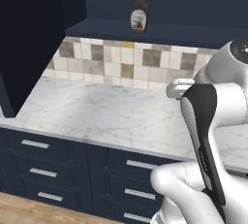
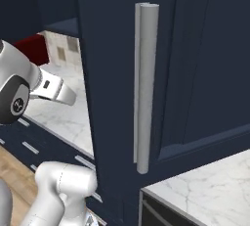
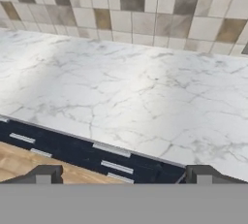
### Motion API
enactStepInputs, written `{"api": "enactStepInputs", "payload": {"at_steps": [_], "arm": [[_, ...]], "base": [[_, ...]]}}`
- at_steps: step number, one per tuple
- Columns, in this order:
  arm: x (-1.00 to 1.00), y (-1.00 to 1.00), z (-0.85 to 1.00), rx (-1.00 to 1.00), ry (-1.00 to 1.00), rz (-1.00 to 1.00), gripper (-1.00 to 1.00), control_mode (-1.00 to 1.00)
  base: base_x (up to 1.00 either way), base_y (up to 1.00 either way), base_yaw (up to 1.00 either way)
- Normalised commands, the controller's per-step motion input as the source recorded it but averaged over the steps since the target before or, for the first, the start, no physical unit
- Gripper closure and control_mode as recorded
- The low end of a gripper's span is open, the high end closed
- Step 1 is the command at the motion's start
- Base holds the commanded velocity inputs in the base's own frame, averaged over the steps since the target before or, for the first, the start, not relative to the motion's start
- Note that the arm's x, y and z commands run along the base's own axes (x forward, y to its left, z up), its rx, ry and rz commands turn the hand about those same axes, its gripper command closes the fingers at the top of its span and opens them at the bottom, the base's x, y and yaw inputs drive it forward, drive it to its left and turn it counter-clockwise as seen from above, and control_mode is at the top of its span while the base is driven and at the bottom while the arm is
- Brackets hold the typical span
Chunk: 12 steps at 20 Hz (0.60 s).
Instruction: Move the syrup bottle and condiment bottle from the cabinet to the dining counter.
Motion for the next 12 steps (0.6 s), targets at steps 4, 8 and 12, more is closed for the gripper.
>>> {"api": "enactStepInputs", "payload": {"at_steps": [4,8,12], "arm": [[0.0,0.0,0.0,0.0,0.0,0.0,-1.0,1.0],[0.0,0.0,0.0,0.0,0.0,0.0,-1.0,1.0],[0.0,0.0,0.0,0.0,0.0,0.0,-1.0,1.0]], "base": [[0.31,-0.27,0.11],[0.23,-0.27,0.1],[0.4,-0.18,0.06]]}}
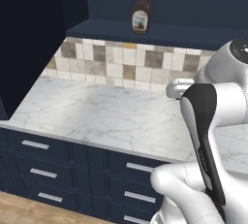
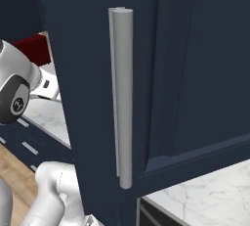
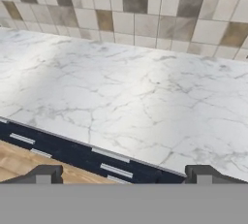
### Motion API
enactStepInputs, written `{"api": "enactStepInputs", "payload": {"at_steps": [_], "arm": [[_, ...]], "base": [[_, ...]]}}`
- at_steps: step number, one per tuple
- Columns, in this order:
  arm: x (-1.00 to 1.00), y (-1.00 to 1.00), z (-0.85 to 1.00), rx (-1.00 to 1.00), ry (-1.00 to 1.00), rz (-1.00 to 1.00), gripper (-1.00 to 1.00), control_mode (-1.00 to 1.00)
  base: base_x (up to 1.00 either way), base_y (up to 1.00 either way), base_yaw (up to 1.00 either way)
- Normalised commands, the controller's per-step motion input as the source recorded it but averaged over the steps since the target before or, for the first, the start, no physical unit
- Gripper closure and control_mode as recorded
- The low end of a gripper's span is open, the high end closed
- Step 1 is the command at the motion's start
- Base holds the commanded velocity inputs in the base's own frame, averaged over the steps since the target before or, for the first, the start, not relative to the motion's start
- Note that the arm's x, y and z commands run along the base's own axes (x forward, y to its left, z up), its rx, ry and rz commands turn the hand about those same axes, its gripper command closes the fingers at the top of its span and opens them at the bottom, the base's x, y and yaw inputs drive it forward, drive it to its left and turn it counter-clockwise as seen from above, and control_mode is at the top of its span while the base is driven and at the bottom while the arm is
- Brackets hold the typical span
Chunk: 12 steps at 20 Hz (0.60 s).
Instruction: Move the syrup bottle and condiment bottle from the cabinet to the dining counter.
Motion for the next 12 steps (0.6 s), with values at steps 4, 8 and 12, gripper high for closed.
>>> {"api": "enactStepInputs", "payload": {"at_steps": [4,8,12], "arm": [[0.0,0.0,0.0,0.0,0.0,0.0,-1.0,1.0],[0.0,0.0,0.0,0.0,0.0,0.0,-1.0,1.0],[0.0,0.0,0.0,0.0,0.0,0.0,-1.0,1.0]], "base": [[0.11,-0.12,0.0],[0.02,-0.09,0.0],[0.01,0.0,0.0]]}}
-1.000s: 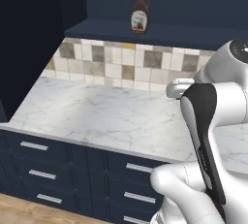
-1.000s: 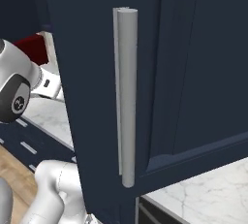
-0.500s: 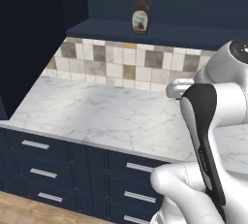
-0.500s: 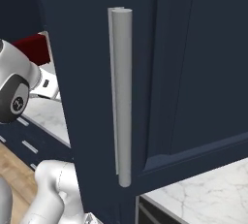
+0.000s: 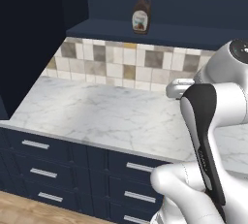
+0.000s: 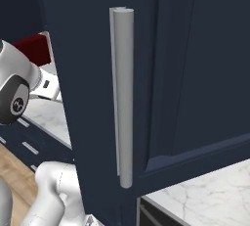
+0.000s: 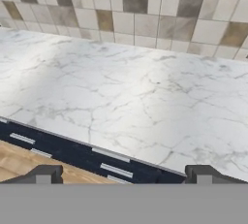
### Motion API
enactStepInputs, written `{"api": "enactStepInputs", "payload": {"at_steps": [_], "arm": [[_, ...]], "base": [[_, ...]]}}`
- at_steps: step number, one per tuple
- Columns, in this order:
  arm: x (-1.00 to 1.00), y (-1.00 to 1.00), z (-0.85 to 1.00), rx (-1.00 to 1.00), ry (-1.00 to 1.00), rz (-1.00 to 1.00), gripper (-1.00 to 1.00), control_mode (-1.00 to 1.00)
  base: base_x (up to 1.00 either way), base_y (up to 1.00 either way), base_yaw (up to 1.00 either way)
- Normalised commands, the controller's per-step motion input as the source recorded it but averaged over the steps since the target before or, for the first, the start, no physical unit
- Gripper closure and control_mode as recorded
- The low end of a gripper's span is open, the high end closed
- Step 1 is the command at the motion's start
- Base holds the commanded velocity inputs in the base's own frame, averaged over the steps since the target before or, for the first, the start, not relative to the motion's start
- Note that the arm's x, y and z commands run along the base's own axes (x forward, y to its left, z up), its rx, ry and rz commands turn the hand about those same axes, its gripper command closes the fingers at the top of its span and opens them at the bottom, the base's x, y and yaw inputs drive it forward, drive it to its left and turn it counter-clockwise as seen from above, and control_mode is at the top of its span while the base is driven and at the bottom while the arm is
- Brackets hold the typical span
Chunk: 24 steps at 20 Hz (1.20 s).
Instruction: Move the syrup bottle and condiment bottle from the cabinet to the dining counter.
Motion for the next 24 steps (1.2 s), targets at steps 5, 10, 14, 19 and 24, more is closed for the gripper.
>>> {"api": "enactStepInputs", "payload": {"at_steps": [5,10,14,19,24], "arm": [[0.0,-0.01,0.0,0.02,-0.02,0.0,-1.0,-1.0],[0.0,-0.01,0.31,0.04,-0.2,0.09,-1.0,-1.0],[0.04,0.0,0.49,0.0,-0.1,0.09,-1.0,-1.0],[0.2,0.0,0.59,0.0,-0.02,0.05,-1.0,-1.0],[0.31,0.0,0.65,0.0,0.0,0.01,-1.0,-1.0]], "base": [[0.0,0.0,0.0],[0.0,0.0,0.0],[0.0,0.0,0.0],[0.0,0.0,0.0],[0.0,0.0,0.0]]}}
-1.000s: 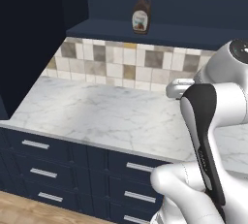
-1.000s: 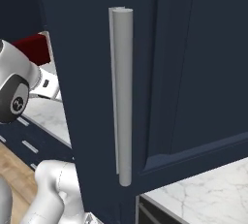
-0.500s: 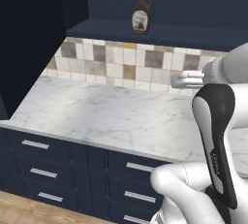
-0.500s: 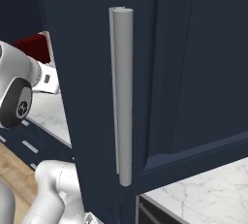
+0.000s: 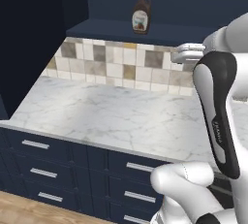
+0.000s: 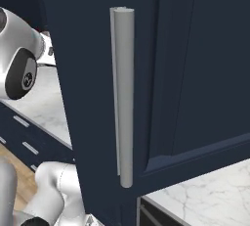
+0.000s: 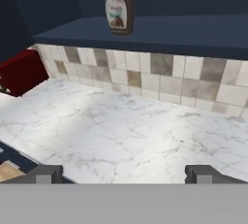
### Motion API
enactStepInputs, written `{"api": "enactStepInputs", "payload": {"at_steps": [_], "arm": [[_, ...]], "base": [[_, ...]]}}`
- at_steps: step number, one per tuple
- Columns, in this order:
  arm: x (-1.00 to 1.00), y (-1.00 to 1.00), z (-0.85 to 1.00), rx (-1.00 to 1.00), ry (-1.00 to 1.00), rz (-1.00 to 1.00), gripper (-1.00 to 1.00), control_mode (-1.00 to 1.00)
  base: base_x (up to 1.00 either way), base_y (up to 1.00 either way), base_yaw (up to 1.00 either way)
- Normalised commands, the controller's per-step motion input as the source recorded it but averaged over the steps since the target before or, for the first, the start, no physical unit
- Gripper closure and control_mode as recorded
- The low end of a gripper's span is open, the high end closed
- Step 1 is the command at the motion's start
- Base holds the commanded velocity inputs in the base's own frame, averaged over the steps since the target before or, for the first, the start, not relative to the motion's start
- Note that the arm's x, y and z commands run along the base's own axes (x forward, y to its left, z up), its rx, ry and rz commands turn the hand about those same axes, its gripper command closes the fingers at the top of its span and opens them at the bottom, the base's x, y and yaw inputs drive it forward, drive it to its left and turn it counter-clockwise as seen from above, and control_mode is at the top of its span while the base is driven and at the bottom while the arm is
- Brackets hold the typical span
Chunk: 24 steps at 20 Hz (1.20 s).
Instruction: Move the syrup bottle and condiment bottle from the cabinet to the dining counter.
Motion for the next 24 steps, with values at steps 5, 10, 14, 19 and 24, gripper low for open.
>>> {"api": "enactStepInputs", "payload": {"at_steps": [5,10,14,19,24], "arm": [[0.5,0.0,0.21,0.0,-0.01,0.0,-1.0,-1.0],[0.63,-0.01,-0.16,0.0,-0.08,0.04,-1.0,-1.0],[0.6,-0.04,0.0,0.0,-0.02,0.15,-1.0,-1.0],[0.43,-0.13,0.08,0.0,0.0,0.12,-1.0,-1.0],[0.33,-0.17,0.18,0.0,0.03,0.08,-1.0,-1.0]], "base": [[0.0,0.0,0.0],[0.0,0.0,0.0],[0.0,0.0,0.0],[0.0,0.0,0.0],[0.0,0.0,0.0]]}}
